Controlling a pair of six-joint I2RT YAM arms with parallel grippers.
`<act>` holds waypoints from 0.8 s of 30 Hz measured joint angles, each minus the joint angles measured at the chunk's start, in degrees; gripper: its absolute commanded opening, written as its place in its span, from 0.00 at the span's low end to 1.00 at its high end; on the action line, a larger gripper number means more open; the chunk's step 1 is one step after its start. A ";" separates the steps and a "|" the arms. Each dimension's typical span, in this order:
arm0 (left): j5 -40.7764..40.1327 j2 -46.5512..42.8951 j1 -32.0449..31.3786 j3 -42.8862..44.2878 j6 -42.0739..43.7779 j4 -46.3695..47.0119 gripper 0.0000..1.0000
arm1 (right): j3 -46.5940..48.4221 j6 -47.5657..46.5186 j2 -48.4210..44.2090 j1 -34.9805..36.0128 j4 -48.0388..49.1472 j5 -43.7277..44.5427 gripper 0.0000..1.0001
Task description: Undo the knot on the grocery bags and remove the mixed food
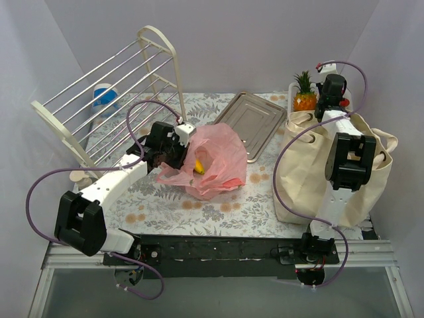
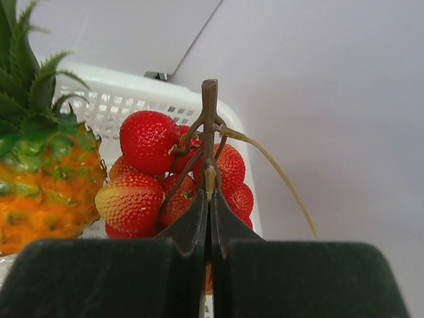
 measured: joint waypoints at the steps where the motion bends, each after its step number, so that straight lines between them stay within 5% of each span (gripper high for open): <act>1: -0.13 0.24 0.00 0.11 0.13 -0.17 0.00 | 0.31 -0.44 1.01 -0.07 0.15 -0.02 0.01; 3: -0.48 0.48 0.00 0.52 0.44 -0.59 0.00 | 0.33 -1.44 2.56 -0.20 0.17 0.00 0.01; 6: -0.90 0.70 0.00 1.29 0.79 -0.83 0.00 | 0.33 -2.25 4.37 -0.22 0.17 0.26 0.42; 8: -1.03 0.72 0.00 1.57 0.81 -0.81 0.00 | 0.07 -2.08 4.85 -0.24 0.17 0.26 0.53; 9: -1.05 0.72 0.07 1.68 0.81 -0.83 0.00 | 0.07 -2.25 4.85 -0.17 0.11 0.20 0.66; 15: -0.87 0.72 0.13 2.12 0.83 -0.87 0.00 | 0.07 -0.98 4.22 -0.13 0.83 -0.24 0.97; 24: -0.72 0.46 0.13 2.12 1.11 -0.46 0.00 | -2.05 3.32 -7.52 1.92 -4.94 -1.57 0.98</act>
